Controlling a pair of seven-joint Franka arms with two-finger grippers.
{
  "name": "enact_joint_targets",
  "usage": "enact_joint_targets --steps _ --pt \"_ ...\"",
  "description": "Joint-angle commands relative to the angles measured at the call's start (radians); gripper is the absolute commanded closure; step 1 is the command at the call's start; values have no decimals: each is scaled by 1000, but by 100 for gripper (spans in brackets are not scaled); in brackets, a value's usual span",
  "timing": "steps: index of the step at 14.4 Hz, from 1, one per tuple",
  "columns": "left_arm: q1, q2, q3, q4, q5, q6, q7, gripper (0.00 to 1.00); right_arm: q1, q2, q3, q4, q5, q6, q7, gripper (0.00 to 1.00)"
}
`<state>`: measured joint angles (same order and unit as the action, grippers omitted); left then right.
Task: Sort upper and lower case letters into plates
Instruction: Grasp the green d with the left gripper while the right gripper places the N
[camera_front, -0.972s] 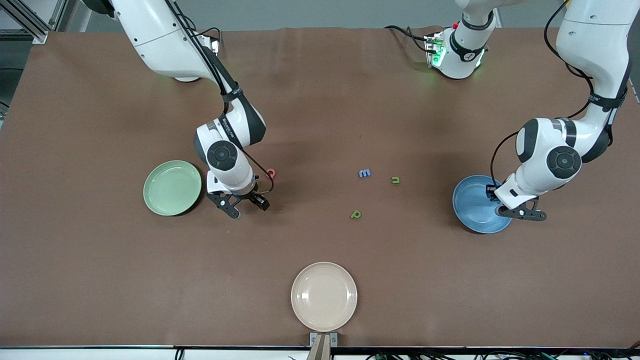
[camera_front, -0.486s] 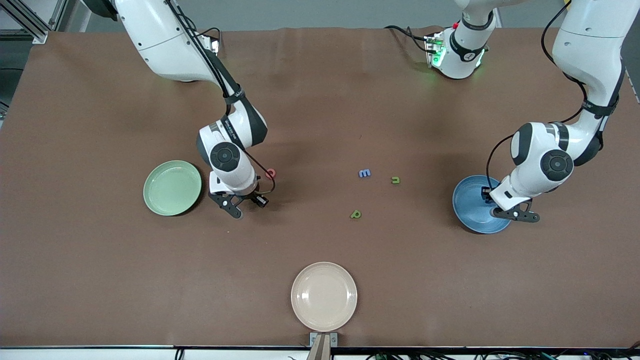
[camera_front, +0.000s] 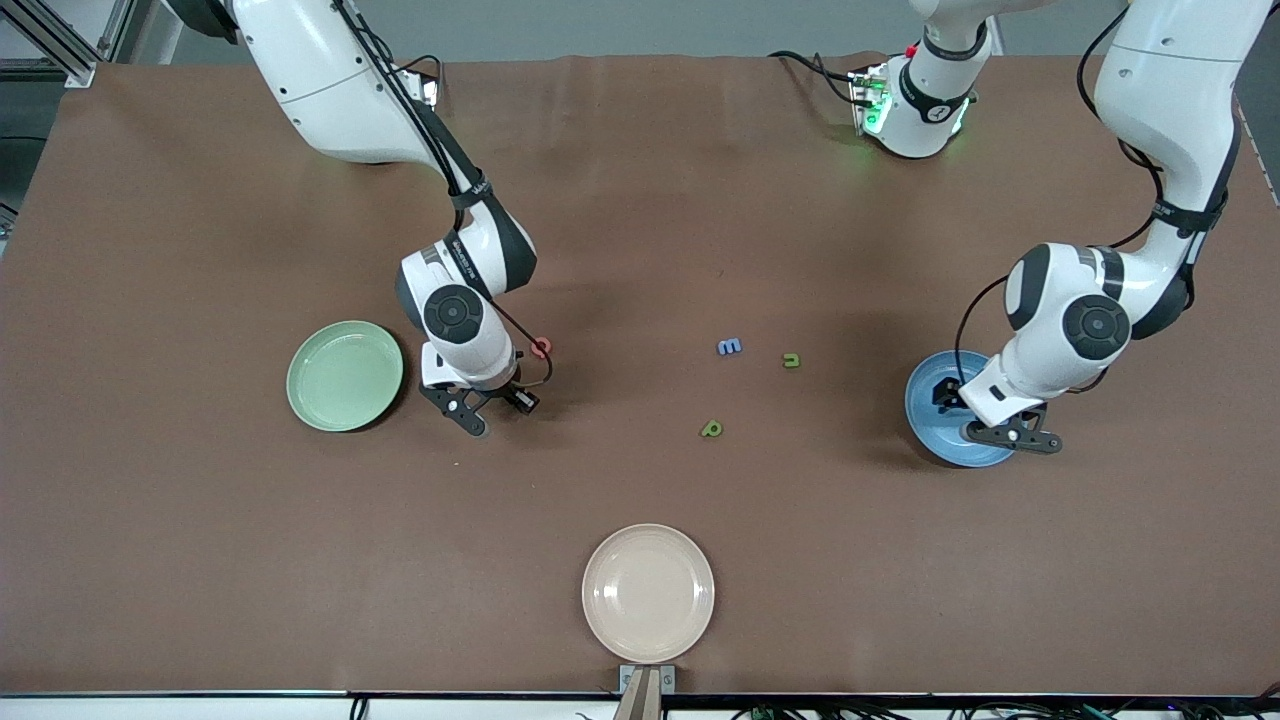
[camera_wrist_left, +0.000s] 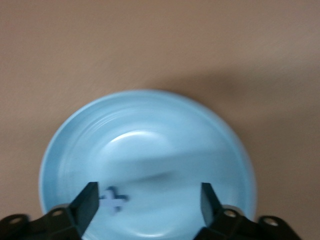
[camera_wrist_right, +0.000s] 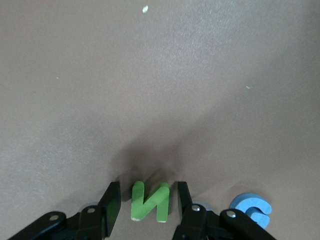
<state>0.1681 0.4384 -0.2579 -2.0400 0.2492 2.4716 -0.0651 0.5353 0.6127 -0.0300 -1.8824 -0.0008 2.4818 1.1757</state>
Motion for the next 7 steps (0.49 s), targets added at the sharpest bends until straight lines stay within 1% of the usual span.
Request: enact_joint_targets --steps 1,2,3,4,5,7 --pt "-30 -9 -64 70 19 -88 -154 0 20 -1 -5 -15 21 12 10 51" --pt "-73 -6 -66 93 19 -100 -227 0 20 -1 -5 -15 21 9 9 60" --pt "-108 9 -66 118 19 -100 -292 0 19 -1 -5 -15 21 5 10 74" --pt "-152 32 -64 145 21 -100 -359 0 12 -1 -5 -15 21 3 12 91" --pt "-191 58 -64 174 31 -99 -401 0 11 -2 -5 -17 21 -1 12 98" --pt "-263 117 -64 240 141 -99 -416 0 -3 -17 -7 -17 21 -26 1 100"
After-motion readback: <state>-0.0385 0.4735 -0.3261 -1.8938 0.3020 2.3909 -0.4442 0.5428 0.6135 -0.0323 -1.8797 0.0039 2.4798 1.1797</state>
